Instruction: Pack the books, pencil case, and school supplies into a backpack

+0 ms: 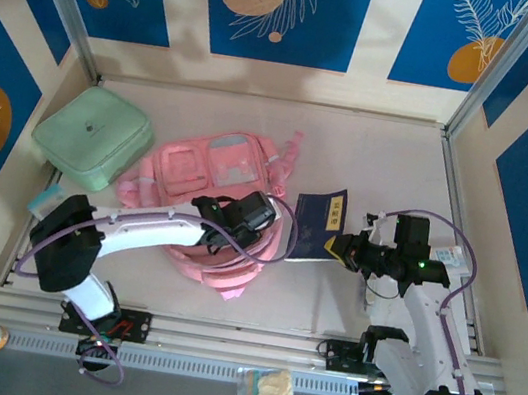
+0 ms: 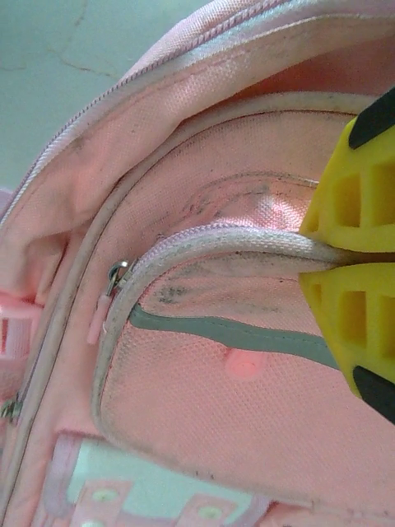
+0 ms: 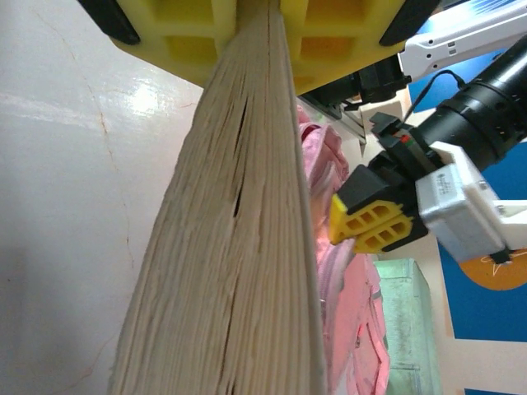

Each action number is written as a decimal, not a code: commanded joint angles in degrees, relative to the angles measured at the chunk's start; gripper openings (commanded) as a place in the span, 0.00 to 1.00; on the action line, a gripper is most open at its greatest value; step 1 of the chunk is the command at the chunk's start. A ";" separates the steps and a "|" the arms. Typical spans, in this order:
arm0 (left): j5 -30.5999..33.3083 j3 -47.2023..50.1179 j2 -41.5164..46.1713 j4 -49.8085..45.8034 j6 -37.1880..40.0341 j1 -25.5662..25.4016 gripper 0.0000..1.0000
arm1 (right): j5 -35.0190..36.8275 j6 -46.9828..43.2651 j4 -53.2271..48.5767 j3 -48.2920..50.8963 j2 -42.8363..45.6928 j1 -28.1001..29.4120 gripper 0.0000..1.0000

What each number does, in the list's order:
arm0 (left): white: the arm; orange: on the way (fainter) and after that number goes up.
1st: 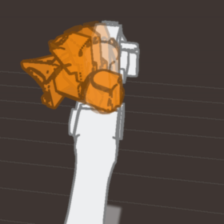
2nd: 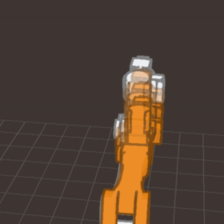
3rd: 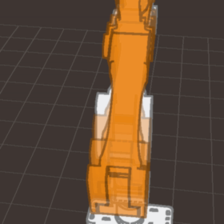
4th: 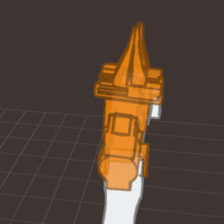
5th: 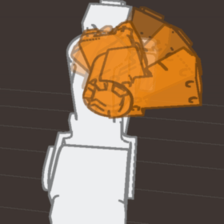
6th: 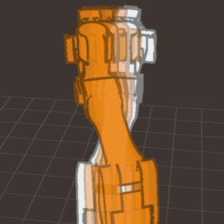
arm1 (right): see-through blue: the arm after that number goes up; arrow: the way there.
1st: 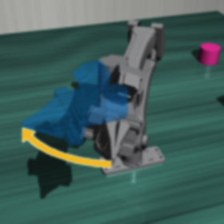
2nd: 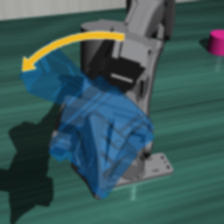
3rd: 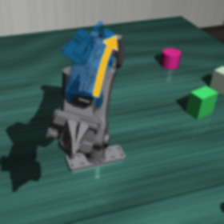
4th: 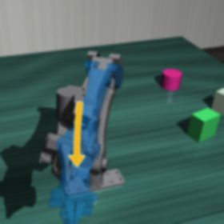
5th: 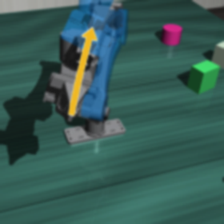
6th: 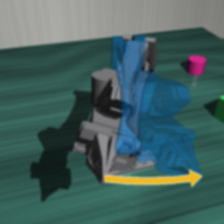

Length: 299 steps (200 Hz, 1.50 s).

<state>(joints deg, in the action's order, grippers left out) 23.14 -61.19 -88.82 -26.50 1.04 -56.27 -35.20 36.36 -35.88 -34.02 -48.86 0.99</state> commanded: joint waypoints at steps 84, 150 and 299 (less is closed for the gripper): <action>-4.22 -7.21 13.76 -2.67 -1.83 7.34 0.00 | -2.08 4.94 4.94 -4.06 -3.14 11.65 0.06; -4.73 -10.89 14.47 -1.80 -4.64 9.65 0.00 | 6.24 14.30 24.36 -10.09 -20.35 30.08 0.04; -7.95 -9.89 15.73 0.34 -5.96 10.35 0.00 | 16.84 13.15 32.93 -20.68 -44.47 33.70 0.45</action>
<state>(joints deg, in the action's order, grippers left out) 16.51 -69.30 -76.55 -31.09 -4.03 -46.13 -19.86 52.51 0.25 -55.40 -97.06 34.48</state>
